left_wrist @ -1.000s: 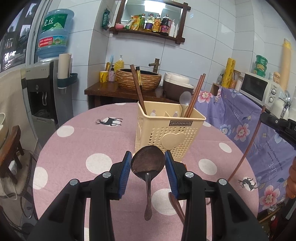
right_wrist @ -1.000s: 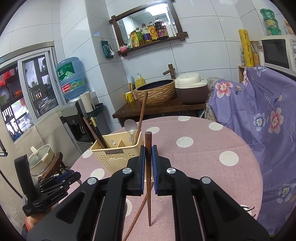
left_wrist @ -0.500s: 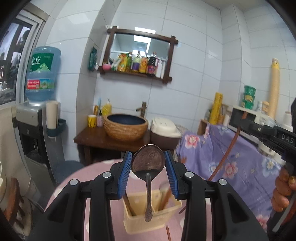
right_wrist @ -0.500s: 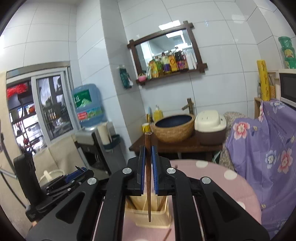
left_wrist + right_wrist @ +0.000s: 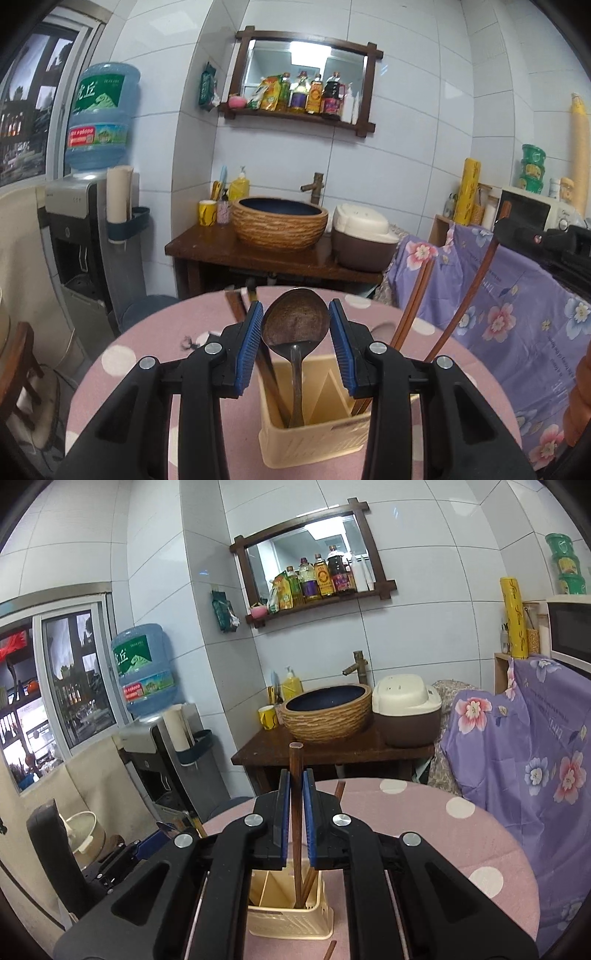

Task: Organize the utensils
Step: 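Carry the spoon and chopstick to the basket and lower them inside with both tools, then open both tools to release the spoon and chopstick into the basket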

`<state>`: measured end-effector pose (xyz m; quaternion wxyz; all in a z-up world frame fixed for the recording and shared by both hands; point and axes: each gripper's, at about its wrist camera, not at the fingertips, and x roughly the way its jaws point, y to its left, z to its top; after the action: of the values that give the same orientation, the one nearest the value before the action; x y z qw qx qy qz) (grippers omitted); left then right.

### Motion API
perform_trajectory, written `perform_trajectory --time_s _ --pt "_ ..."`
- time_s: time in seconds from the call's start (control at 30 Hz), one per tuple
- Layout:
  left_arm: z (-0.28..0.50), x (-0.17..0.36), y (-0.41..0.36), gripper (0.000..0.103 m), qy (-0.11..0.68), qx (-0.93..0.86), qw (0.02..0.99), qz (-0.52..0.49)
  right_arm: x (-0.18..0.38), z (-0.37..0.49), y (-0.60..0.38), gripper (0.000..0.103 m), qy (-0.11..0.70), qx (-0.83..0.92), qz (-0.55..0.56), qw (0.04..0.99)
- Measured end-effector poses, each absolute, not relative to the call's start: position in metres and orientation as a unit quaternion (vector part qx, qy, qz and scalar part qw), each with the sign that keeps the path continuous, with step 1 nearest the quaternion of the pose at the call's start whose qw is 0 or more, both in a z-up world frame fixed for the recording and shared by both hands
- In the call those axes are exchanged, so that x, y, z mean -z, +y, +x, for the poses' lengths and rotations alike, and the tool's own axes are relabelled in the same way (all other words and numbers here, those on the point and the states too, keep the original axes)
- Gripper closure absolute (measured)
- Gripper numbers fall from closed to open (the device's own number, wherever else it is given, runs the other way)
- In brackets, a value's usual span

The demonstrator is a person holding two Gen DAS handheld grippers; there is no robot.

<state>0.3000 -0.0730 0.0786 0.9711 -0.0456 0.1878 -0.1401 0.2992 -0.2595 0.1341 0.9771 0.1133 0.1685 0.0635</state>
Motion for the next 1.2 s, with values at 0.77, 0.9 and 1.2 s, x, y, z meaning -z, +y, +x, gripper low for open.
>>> perform_trajectory --time_s 0.77,0.9,1.2 --pt "0.275 -0.044 -0.077 0.042 0.218 0.153 0.963 -0.036 -0.082 0.294 -0.269 0.064 0.205 -0.070 0.143 0.966" --pt "0.260 -0.044 -0.069 0.038 0.222 0.155 0.961 -0.046 -0.077 0.278 -0.266 0.062 0.202 -0.063 0.124 0.969" --pt "0.231 -0.019 -0.053 0.028 0.260 0.157 0.951 -0.060 -0.039 0.231 -0.263 0.033 0.223 -0.037 0.091 0.970"
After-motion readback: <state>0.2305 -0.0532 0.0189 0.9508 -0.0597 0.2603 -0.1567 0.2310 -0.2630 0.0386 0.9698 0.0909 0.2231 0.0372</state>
